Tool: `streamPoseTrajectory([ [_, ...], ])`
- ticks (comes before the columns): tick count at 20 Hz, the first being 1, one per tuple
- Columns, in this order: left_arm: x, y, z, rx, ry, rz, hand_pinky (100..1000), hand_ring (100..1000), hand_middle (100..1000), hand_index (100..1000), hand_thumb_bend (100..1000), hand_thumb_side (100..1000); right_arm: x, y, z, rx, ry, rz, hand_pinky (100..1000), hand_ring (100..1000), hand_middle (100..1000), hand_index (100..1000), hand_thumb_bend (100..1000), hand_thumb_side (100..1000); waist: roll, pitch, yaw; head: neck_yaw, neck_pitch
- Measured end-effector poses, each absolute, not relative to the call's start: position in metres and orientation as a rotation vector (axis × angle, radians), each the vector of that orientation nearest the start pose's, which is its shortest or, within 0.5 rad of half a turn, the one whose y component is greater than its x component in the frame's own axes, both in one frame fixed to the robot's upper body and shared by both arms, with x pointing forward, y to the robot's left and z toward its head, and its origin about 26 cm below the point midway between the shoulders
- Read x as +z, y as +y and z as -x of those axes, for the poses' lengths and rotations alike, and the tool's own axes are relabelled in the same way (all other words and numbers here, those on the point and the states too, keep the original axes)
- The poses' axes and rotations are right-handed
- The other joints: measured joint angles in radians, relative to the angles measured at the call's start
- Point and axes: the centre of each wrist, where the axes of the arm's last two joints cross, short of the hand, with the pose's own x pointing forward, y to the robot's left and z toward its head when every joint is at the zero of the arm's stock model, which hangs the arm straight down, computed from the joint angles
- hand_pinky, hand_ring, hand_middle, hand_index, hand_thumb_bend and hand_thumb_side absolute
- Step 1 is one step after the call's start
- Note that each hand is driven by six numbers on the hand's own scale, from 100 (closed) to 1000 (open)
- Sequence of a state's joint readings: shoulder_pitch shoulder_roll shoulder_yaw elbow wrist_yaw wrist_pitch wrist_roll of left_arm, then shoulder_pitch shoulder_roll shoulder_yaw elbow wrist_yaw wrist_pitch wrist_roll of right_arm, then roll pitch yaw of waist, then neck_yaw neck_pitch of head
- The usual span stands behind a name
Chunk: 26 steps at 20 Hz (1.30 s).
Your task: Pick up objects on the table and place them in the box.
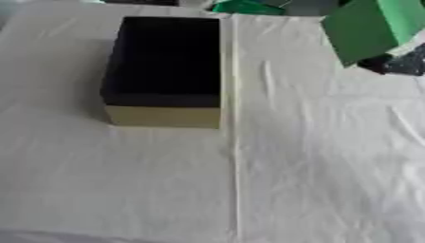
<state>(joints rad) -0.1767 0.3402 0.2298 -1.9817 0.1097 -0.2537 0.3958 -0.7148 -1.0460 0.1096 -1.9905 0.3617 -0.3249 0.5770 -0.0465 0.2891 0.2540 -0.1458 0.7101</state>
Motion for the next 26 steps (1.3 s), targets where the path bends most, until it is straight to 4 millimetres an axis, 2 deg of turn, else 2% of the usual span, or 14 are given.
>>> streamPoseTrajectory([
  [6,0.185,0.329,-0.284,0.300,-2.466,-0.437,599,615,640,743,290,1000,0.391,-0.266,-0.294,-2.277,2.135,-1.034,743,604,457,606,100,498,-0.014,-0.007,0.024,-0.029,0.000],
  [16,0.190,0.323,-0.288,0.280,-2.483,-0.386,600,616,640,743,289,1000,0.394,-0.238,-0.334,-2.295,2.233,-0.865,742,591,452,615,100,545,-0.030,-0.011,0.058,-0.059,0.000],
  [26,0.195,0.317,-0.291,0.266,-2.498,-0.338,601,616,641,743,288,1000,0.394,-0.207,-0.365,-2.275,2.290,-0.777,747,588,453,624,100,578,-0.051,-0.005,0.102,-0.100,0.000],
])
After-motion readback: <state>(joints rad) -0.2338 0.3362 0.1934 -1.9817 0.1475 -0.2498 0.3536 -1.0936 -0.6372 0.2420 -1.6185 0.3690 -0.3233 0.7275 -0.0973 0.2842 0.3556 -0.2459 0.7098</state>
